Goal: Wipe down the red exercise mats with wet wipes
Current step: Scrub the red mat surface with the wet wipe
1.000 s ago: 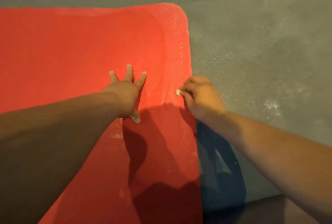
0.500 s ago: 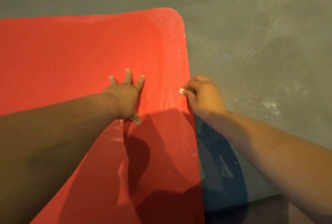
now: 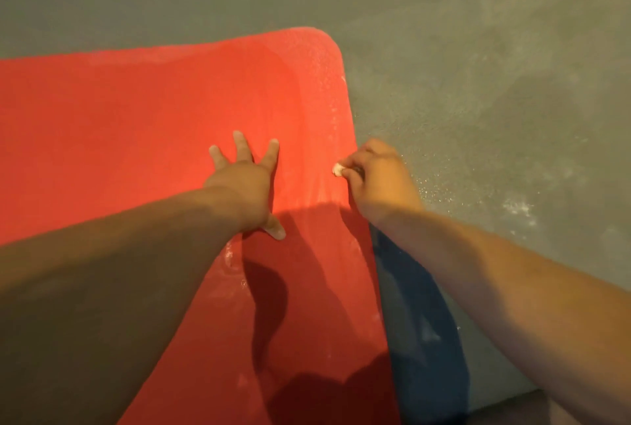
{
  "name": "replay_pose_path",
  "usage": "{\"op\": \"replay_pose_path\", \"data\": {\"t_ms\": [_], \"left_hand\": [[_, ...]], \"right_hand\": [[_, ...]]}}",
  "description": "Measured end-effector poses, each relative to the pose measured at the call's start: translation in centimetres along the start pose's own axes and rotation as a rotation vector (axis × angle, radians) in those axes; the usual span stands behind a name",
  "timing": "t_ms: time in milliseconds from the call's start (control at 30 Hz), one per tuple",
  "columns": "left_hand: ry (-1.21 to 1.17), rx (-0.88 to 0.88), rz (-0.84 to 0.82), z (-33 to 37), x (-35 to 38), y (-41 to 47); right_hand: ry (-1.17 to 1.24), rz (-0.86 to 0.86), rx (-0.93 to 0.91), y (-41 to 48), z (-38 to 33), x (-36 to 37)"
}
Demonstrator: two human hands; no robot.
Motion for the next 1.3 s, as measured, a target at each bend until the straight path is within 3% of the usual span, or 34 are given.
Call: {"op": "replay_pose_path", "data": {"t_ms": [267, 500, 767, 1067, 1300], "left_hand": [[-0.003, 0.003, -0.049, -0.1, -0.5, 0.5], [-0.028, 0.002, -0.053, 0.0, -0.2, 1.0], [-0.035, -0.001, -0.083, -0.6, -1.0, 1.0], [-0.016, -0.053, -0.09, -0.3, -1.9, 1.1], [-0.02, -0.067, -0.116, -0.3, -2.8, 1.2]], "right_hand": [[-0.006, 0.055, 0.18, 12.4, 3.4, -1.0], [0.001, 0.023, 0.025, 3.7, 0.5, 0.1], [-0.062, -0.001, 0.064, 15.8, 2.7, -0.2], [-0.007, -0.037, -0.154, 5.5, -0.5, 0.5], [0.002, 0.003, 0.107, 16.5, 3.8, -0.9]]}}
Point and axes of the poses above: each hand's wrist, its own y-axis towards the middle knuckle, its own x-axis out of the palm, z = x × y, the point moved 9 cm from there along y, towards the middle knuckle, and after that the axes turned 12 degrees about -x, right-handed, at the moved point
